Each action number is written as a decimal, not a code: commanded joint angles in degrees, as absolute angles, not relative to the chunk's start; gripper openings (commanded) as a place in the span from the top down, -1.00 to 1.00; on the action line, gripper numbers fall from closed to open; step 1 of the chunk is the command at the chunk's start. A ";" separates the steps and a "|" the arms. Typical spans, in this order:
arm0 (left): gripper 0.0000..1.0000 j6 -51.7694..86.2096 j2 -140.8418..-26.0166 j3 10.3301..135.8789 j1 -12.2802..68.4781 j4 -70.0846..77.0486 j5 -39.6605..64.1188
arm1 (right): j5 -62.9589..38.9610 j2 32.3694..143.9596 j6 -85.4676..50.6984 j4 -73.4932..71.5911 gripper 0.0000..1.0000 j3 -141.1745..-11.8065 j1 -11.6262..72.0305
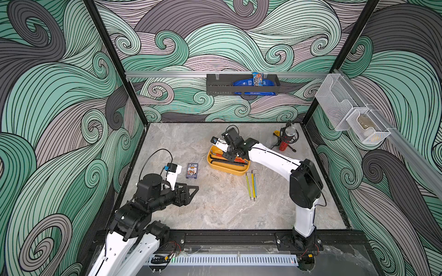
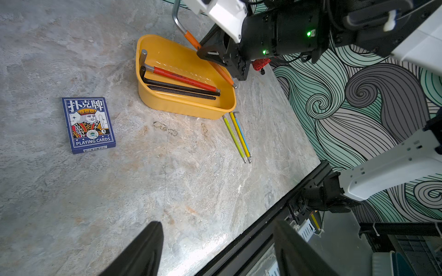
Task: Put the hex key on the desktop into the storage box
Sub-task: Pick up the Allen key from the center of the board, then place the Allen key in the storage box.
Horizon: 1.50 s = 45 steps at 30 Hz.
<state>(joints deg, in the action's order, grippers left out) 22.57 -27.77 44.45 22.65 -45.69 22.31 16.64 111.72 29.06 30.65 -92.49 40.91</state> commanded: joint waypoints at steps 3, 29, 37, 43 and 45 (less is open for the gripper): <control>-0.51 23.00 -26.76 46.12 22.89 -46.66 23.12 | 23.28 113.02 34.96 25.75 1.00 -92.12 42.92; -0.51 22.42 -27.33 46.10 22.93 -46.97 23.37 | 20.89 119.03 39.86 19.56 1.00 -86.13 45.53; -0.51 22.35 -27.42 46.24 22.92 -47.15 23.33 | 17.30 121.67 37.82 20.48 1.00 -86.75 44.85; -0.51 22.34 -27.76 46.23 22.92 -47.20 23.38 | 15.95 122.38 37.01 20.44 0.99 -86.85 44.47; -0.51 22.39 -27.77 46.38 22.86 -47.11 23.29 | 15.23 122.29 36.75 20.38 0.86 -86.54 44.39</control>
